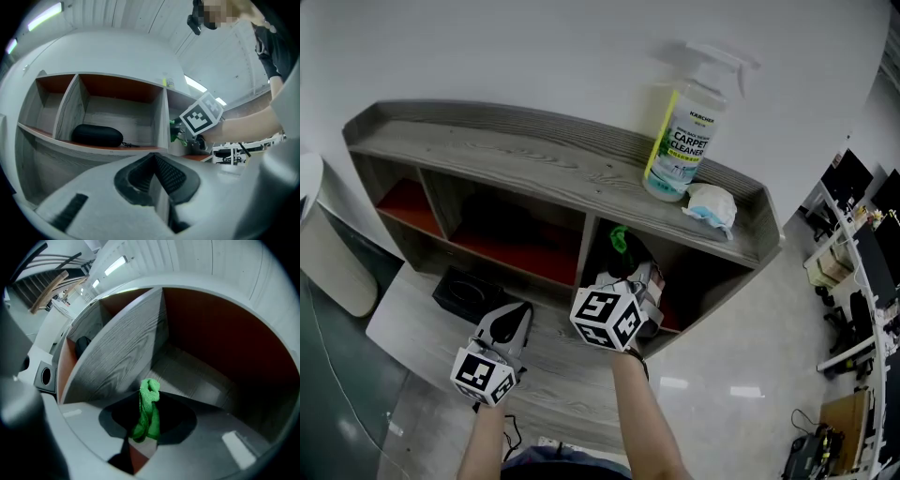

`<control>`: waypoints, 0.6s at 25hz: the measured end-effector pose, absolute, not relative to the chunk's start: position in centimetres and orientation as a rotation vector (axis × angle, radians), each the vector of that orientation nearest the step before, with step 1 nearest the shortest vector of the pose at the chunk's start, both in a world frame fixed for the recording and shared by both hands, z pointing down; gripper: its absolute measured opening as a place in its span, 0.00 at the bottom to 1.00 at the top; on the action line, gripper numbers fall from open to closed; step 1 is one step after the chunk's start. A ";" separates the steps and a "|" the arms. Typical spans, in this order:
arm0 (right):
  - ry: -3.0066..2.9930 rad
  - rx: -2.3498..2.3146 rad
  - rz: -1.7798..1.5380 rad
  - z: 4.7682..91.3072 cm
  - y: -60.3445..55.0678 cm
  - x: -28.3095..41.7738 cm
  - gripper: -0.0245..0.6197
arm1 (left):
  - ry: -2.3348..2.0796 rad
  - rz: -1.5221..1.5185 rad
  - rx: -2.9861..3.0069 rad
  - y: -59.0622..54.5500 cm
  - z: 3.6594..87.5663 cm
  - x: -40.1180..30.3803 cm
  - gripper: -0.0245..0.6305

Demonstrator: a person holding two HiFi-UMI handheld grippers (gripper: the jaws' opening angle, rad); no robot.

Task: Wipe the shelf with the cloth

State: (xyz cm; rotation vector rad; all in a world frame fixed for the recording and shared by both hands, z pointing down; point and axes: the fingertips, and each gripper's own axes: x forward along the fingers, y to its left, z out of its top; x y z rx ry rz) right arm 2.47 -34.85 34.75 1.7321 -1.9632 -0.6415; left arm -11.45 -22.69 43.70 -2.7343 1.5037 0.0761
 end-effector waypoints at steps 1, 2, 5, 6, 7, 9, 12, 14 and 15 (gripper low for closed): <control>-1.953 1.735 -0.625 35.1 -35.2 2.7 0.20 | 1.509 0.074 -2.731 -22.6 43.7 -11.6 0.04; -1.938 1.740 -0.611 35.5 -35.5 3.2 0.20 | 1.513 0.074 -2.730 -22.6 43.7 -11.8 0.04; -1.892 1.767 -0.584 36.0 -35.9 5.0 0.20 | 1.511 0.079 -2.735 -22.6 43.8 -11.7 0.04; -1.878 1.782 -0.579 36.0 -35.9 5.8 0.20 | 1.504 0.078 -2.739 -22.6 43.8 -11.5 0.04; -1.863 1.799 -0.574 35.9 -35.9 6.6 0.20 | 1.496 0.077 -2.743 -22.7 43.8 -11.2 0.04; -1.833 1.839 -0.563 35.6 -35.6 8.3 0.20 | 1.475 0.076 -2.755 -22.8 43.8 -10.5 0.04; -1.794 1.889 -0.547 35.3 -35.1 10.6 0.20 | 1.441 0.071 -2.775 -23.0 43.9 -9.3 0.04; -1.777 1.917 -0.532 35.1 -34.8 11.8 0.20 | 1.421 0.068 -2.785 -23.1 44.0 -8.5 0.04; -1.772 1.929 -0.522 35.1 -34.7 12.2 0.20 | 1.413 0.069 -2.790 -23.1 44.0 -8.2 0.04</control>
